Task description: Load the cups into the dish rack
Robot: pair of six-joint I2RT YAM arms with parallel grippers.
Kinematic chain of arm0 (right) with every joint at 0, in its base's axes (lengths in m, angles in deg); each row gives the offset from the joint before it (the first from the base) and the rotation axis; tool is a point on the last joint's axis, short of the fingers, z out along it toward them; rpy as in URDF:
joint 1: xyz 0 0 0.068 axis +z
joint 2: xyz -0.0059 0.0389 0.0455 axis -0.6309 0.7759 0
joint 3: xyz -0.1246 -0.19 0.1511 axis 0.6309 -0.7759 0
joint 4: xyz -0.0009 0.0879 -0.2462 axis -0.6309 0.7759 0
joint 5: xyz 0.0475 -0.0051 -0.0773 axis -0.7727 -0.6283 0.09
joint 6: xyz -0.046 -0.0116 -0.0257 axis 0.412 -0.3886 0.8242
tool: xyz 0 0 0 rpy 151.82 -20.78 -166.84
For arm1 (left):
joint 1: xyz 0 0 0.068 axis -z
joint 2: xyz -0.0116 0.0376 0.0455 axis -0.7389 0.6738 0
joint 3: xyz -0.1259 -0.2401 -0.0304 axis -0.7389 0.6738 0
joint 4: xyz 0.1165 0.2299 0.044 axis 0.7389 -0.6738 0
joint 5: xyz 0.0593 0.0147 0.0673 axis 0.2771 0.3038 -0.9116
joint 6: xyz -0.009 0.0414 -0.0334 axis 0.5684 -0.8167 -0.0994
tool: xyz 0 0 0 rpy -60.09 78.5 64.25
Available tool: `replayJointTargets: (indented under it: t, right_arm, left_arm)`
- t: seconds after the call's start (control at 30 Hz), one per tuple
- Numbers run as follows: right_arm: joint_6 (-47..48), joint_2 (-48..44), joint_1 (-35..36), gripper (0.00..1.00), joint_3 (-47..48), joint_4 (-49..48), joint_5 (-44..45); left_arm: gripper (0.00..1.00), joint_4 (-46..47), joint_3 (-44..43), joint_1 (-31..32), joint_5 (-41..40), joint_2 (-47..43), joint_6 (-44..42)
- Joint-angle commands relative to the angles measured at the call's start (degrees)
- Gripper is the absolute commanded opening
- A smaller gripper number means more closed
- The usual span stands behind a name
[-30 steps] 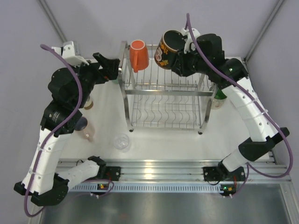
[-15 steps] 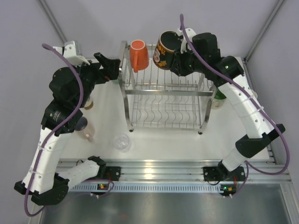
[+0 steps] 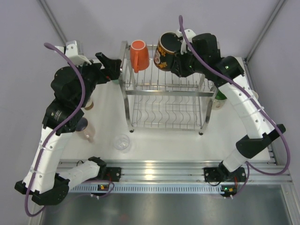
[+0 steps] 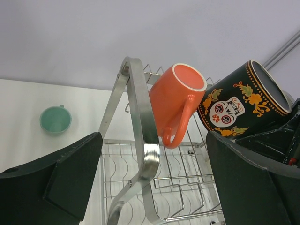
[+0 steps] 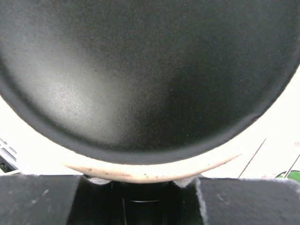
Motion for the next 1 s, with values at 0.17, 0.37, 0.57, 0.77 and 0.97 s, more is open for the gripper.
replayJointTargets:
  t: [0.17, 0.37, 0.57, 0.77, 0.97]
  right_arm:
    - [0.51, -0.62, 1.23, 0.18, 4.52, -9.79, 0.68]
    - [-0.28, -0.62, 1.41, 0.26, 4.35, -10.4, 0.24]
    - [-0.45, -0.53, 1.41, 0.29, 4.08, -10.58, 1.12]
    - [-0.11, -1.59, 1.41, 0.33, 4.08, -10.23, 0.94]
    - [0.86, -4.05, 1.32, 0.38, 4.08, -9.7, 0.77]
  left_arm:
    - [0.98, 1.2, -0.59, -0.07, -1.13, -0.65, -1.51]
    - [0.98, 1.11, -0.5, -0.16, -0.6, -0.56, -1.6]
    - [0.98, 1.2, -0.5, -0.07, -0.6, -0.65, -1.69]
    - [0.98, 1.11, -0.5, -0.16, -0.25, -0.3, -1.69]
    - [0.98, 1.11, -0.41, -0.07, 0.02, 0.41, -2.21]
